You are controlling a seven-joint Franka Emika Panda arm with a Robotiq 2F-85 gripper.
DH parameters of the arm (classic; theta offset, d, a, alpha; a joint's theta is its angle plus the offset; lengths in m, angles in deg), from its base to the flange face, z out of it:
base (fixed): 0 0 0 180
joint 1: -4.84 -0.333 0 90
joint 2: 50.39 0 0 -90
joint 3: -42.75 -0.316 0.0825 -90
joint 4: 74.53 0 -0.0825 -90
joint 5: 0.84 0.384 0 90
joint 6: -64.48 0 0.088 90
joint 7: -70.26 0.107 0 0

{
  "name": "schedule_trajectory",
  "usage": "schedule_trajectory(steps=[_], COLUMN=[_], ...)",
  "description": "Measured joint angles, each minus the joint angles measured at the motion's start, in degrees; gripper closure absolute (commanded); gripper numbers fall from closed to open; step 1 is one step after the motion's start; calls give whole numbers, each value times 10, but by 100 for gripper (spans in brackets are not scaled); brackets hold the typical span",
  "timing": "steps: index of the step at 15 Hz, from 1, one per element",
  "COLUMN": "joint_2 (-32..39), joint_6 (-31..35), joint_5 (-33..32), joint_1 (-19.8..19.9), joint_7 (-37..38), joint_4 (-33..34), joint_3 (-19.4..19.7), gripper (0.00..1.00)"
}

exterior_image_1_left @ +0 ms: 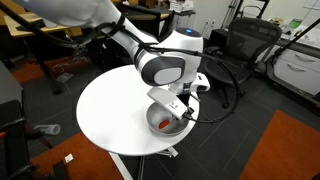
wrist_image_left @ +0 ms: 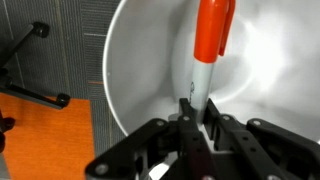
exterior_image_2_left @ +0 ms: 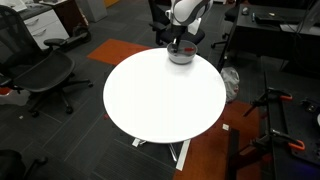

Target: Remove the marker from the grey bowl and place it on the table

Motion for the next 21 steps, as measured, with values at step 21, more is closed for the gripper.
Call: schedule_trajectory(steps=[21], joint_2=[-207], joint_6=[212], joint_5=[-3], joint_1=[-86], joint_7=[30], joint_4=[-302], joint_3=[-61], gripper=[96])
